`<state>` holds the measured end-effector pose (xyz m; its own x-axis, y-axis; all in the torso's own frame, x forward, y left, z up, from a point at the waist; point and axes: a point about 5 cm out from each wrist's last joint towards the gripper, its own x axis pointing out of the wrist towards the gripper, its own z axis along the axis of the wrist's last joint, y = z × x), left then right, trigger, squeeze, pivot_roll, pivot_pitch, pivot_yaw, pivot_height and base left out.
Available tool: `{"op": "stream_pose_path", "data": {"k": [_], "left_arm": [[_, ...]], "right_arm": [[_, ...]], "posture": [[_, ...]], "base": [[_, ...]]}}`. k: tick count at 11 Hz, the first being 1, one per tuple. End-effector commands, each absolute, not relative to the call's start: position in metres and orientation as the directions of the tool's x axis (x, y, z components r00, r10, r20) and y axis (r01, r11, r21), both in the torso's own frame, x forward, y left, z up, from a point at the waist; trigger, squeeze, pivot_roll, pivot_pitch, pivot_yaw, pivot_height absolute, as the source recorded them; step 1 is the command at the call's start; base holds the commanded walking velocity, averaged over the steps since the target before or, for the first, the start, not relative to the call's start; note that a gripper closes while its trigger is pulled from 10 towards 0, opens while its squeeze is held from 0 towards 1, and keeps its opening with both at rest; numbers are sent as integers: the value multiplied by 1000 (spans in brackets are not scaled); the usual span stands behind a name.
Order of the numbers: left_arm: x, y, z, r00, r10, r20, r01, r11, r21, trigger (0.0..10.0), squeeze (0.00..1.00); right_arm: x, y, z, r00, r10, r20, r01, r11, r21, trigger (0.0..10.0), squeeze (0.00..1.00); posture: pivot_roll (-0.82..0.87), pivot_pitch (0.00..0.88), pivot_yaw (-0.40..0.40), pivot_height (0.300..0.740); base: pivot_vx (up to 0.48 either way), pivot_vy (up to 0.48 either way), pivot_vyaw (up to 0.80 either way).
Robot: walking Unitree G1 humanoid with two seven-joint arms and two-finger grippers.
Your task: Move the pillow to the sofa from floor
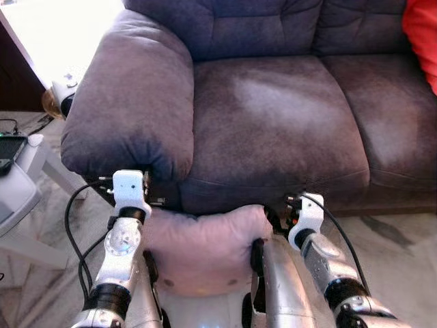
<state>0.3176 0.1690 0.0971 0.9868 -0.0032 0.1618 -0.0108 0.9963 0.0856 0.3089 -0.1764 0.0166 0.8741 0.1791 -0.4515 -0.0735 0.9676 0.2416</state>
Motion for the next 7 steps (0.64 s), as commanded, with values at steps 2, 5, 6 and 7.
{"op": "stream_pose_path", "data": {"k": [2, 5, 6, 7], "left_arm": [[316, 181, 84, 996, 44, 79, -51, 994, 92, 10000, 0], [316, 181, 85, 996, 37, 84, -45, 995, 90, 10000, 0], [316, 180, 86, 995, 27, 93, -35, 996, 85, 10000, 0], [316, 180, 86, 996, 27, 90, -35, 996, 86, 10000, 0]], "right_arm": [[310, -173, 17, 873, 186, -450, -78, 966, 247, 10000, 0], [308, -174, 15, 871, 175, -459, -66, 967, 245, 10000, 0], [306, -177, 12, 863, 143, -484, -39, 975, 218, 10000, 0], [305, -177, 10, 856, 127, -502, -21, 977, 212, 10000, 0]], "posture": [[31, 167, -60, 490], [31, 170, -59, 490], [31, 170, -60, 490], [29, 171, -59, 490]], "base": [[291, 0, 800], [190, 0, 0], [0, 0, 0], [0, 0, 0]]}}
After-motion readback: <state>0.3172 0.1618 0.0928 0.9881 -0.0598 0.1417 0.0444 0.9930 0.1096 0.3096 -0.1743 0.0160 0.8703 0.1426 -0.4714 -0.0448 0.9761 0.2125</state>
